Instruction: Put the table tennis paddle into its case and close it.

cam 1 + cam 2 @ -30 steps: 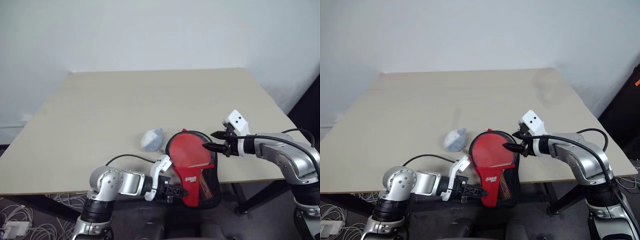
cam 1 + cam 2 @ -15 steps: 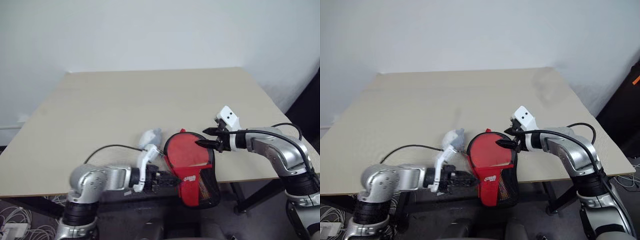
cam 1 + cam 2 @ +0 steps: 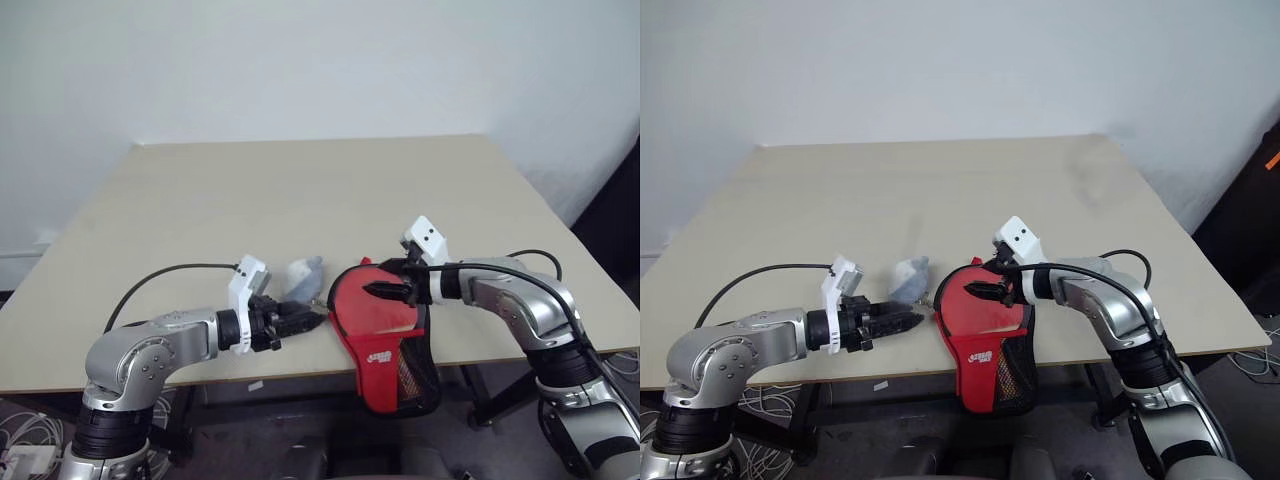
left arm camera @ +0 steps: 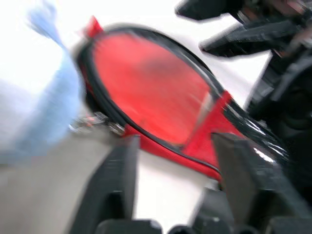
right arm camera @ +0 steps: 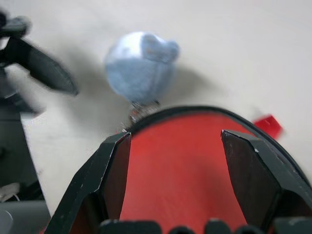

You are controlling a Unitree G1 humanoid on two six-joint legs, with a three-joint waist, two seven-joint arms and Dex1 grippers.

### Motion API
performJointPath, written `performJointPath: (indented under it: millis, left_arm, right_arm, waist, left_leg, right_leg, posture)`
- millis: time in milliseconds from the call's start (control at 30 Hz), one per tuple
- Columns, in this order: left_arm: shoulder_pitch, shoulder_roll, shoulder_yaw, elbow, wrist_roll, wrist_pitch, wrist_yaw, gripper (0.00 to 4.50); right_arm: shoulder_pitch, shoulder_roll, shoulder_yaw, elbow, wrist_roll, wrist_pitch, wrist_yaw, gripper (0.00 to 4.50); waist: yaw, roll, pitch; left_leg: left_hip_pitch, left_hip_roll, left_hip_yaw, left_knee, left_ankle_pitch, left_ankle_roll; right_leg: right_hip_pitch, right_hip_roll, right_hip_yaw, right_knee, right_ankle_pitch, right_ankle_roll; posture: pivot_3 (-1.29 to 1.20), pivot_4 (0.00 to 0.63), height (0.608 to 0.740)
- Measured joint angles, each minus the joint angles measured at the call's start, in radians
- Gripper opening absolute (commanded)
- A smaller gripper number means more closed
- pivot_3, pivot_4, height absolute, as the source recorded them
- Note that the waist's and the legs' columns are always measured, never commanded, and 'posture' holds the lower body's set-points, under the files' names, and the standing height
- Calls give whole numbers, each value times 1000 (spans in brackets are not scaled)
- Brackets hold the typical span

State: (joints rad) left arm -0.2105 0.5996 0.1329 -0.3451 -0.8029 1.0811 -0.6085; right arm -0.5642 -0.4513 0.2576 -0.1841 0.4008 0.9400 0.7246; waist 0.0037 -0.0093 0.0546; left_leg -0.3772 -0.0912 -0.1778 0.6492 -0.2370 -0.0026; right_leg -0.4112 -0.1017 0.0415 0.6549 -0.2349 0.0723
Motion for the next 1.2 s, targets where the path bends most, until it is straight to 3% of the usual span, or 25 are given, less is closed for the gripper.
performJointPath:
  millis: [100, 233, 333, 567, 733, 867, 1200]
  left_arm:
    - [-40, 10, 33, 72, 55, -102, -3, 20]
    - [-73, 5, 45, 173, 120, -218, -4, 20]
    - [-80, -8, 45, 250, 164, -293, -12, 0]
    - [-93, -49, -10, 431, 274, -421, -64, 0]
    - [-137, -151, -40, 495, 276, -444, -96, 0]
    - [-153, -155, -36, 499, 270, -440, -129, 849]
    - [-153, -103, 16, 505, 235, -404, -175, 4324]
  right_arm:
    - [10, 44, 23, 0, -11, -3, -23, 3211]
    - [37, 91, 46, 12, -30, -12, -58, 3211]
    - [66, 125, 47, 45, -57, -45, -93, 2642]
    - [120, 130, 81, 120, -130, -119, -120, 140]
    - [146, 152, 86, 131, -155, -155, -126, 25]
    - [149, 155, 85, 136, -171, -167, -133, 0]
    - [166, 176, 79, 137, -192, -183, -142, 0]
  waist:
    - [0, 0, 0]
    - [0, 0, 0]
    - [0, 0, 0]
    - [0, 0, 0]
    - [-1, -1, -1]
    - [-6, -1, -1]
    - [-5, -1, -1]
  left_leg:
    - [0, -1, 0, -1, 0, 0]
    - [0, -2, 0, 0, 0, 0]
    - [1, -2, 0, -1, 1, 1]
    - [0, -3, 0, -1, 3, 3]
    - [0, -3, -1, 0, 3, 3]
    - [1, -2, -1, -1, 2, 3]
    - [2, -2, -1, -1, 2, 3]
  right_leg:
    - [-1, 0, 0, 0, 0, 0]
    - [-1, 0, 1, 0, 0, 0]
    - [0, 0, 0, 0, 0, 0]
    - [-1, 0, 0, 1, 0, 0]
    - [0, 0, 0, 1, 0, 0]
    - [0, 1, 0, 1, 0, 0]
    - [0, 1, 0, 1, 0, 0]
  posture:
    - [0, 0, 698]
    - [0, 0, 698]
    - [0, 0, 698]
    - [0, 0, 698]
    - [0, 0, 698]
    - [0, 0, 698]
    - [0, 0, 698]
